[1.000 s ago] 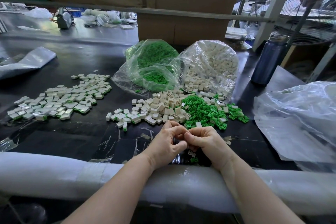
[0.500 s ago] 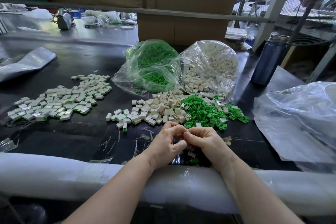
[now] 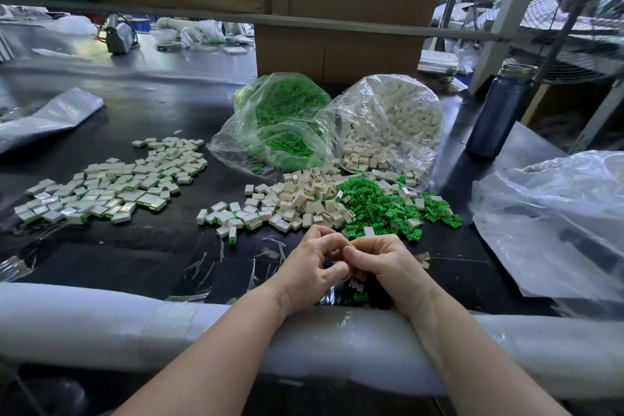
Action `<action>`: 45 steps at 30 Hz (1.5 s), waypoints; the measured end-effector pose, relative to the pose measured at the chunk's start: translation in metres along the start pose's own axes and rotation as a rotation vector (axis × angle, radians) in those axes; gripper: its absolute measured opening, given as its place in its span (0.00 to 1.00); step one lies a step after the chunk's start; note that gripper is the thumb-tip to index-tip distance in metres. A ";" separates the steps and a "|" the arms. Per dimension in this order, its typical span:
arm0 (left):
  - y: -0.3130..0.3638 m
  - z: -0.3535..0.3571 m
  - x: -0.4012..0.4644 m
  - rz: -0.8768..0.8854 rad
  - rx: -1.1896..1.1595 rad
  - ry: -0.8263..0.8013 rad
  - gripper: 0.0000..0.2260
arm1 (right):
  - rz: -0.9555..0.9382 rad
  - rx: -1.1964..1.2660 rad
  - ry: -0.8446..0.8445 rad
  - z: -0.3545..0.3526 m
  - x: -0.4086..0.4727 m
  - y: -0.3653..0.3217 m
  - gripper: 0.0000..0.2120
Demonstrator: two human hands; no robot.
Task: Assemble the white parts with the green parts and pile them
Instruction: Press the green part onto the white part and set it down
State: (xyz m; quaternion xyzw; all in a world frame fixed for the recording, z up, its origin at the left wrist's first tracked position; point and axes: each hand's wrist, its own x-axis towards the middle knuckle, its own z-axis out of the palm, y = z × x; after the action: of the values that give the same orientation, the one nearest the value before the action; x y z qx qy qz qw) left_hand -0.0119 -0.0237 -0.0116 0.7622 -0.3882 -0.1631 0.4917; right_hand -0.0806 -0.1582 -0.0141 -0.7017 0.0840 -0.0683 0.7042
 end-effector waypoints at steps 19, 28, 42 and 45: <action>0.003 -0.001 -0.001 -0.002 -0.048 0.003 0.09 | 0.014 0.065 -0.024 0.001 -0.001 -0.003 0.08; 0.000 0.001 0.001 0.003 -0.029 -0.013 0.09 | 0.017 0.035 0.016 0.000 0.000 0.001 0.08; 0.002 0.000 -0.001 0.000 -0.061 0.004 0.11 | 0.026 0.053 0.002 0.002 0.000 -0.001 0.08; 0.001 0.001 0.000 0.009 -0.056 0.001 0.10 | 0.040 0.052 0.014 0.002 0.000 -0.001 0.09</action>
State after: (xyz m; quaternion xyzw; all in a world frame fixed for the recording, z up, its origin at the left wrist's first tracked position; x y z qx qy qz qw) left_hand -0.0127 -0.0242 -0.0111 0.7464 -0.3869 -0.1713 0.5137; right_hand -0.0800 -0.1566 -0.0131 -0.6810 0.1012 -0.0615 0.7227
